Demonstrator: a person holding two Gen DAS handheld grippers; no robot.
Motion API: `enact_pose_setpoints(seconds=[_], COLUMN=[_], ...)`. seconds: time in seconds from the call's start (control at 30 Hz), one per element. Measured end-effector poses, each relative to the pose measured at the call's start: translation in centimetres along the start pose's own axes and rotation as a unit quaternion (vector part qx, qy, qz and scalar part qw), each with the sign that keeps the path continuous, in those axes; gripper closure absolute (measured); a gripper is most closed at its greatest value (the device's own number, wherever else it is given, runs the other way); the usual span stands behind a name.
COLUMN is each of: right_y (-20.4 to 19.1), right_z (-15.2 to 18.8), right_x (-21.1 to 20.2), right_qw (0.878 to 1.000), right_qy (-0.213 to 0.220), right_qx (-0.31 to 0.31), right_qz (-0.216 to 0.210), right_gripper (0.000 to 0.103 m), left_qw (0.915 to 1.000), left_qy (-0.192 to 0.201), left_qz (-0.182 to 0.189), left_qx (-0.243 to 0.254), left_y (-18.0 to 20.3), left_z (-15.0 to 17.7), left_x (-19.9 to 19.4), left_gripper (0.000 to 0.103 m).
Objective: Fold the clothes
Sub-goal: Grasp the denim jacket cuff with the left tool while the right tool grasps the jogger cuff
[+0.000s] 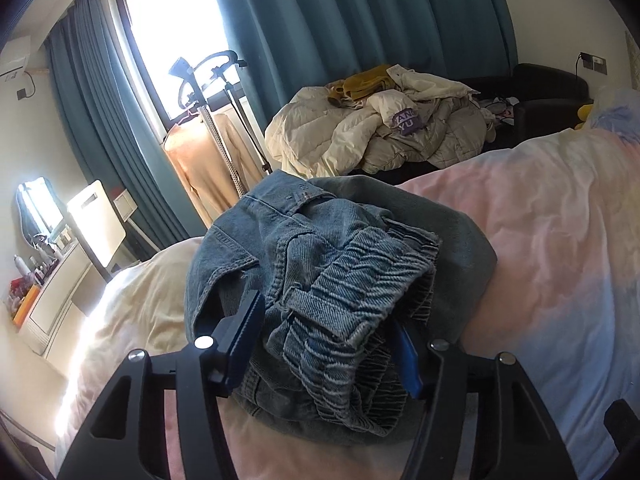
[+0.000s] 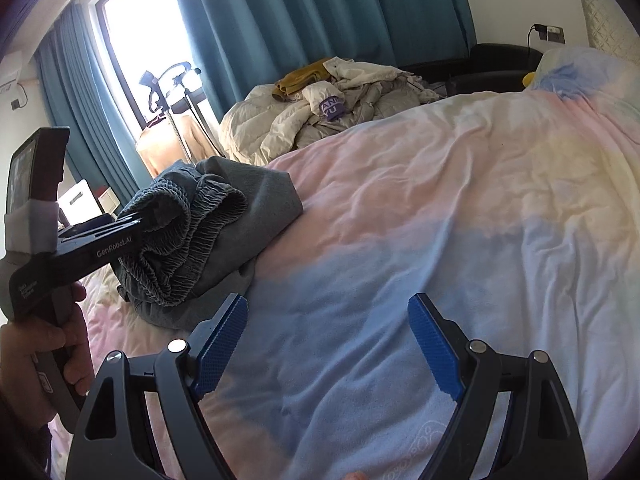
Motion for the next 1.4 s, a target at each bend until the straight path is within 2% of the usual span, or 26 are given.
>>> enact_pose_setpoints(seconds=[0.07, 0.27, 0.37, 0.53, 0.8, 0.9, 0.97, 1.03, 1.13, 1.3, 1.4], right_y=[0.2, -0.4, -1.0, -1.6, -3.1, -4.2, -4.8, -5.1, -5.4, -6.4, -7.8], right_z=[0.1, 0.3, 0.3, 0.2, 0.4, 0.6, 1.0, 1.5, 2.1, 3.2, 3.3], right_x=[0.9, 1.5, 0.8, 0.0, -1.1, -1.2, -1.1, -0.6, 0.2, 2.1, 3.2], right_qw=[1.000, 1.000, 0.999, 0.996, 0.991, 0.988, 0.984, 0.982, 0.979, 0.975, 0.970], right_qy=[-0.007, -0.003, 0.009, 0.014, 0.006, 0.000, -0.017, -0.034, -0.057, -0.088, -0.094], right_qx=[0.006, 0.007, 0.006, 0.013, 0.004, -0.006, -0.007, -0.007, -0.004, -0.011, -0.021], right_qz=[-0.001, -0.017, -0.042, -0.085, -0.135, -0.156, -0.179, -0.186, -0.198, -0.205, -0.221], right_gripper=[0.019, 0.019, 0.019, 0.019, 0.019, 0.019, 0.019, 0.019, 0.019, 0.019, 0.019], left_qw=[0.9999, 0.9972, 0.9945, 0.9840, 0.9788, 0.9786, 0.9808, 0.9829, 0.9766, 0.9680, 0.9677], left_qy=[0.001, 0.022, 0.037, 0.065, 0.060, 0.059, 0.058, 0.055, 0.040, 0.040, 0.042], left_qz=[-0.007, 0.007, 0.014, 0.035, 0.043, 0.048, 0.045, 0.040, 0.053, 0.071, 0.072], left_qx=[-0.012, -0.071, -0.097, -0.162, -0.191, -0.191, -0.181, -0.171, -0.204, -0.237, -0.238], left_y=[-0.4, -1.6, -2.7, -6.0, -9.7, -10.0, -9.8, -9.5, -10.1, -11.6, -11.5], left_z=[-0.2, -0.7, -0.8, 0.8, 5.8, 7.8, 9.1, 10.7, 12.7, 13.3, 13.6], left_x=[0.2, -1.4, -3.2, -8.4, -13.9, -15.1, -15.4, -15.0, -13.5, -12.3, -11.7], left_gripper=[0.060, 0.093, 0.094, 0.094, 0.094, 0.094, 0.094, 0.094, 0.094, 0.094, 0.094])
Point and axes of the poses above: each gripper's, at about its wrist camera, not at the fingertips, and x roughly the way its jaws point, y to its right, z to its underside, the point moved 5 cm from there along x, roughly the way its jaws point, and after that the axes turned 10 degrees about z, right-handed, at the moved point
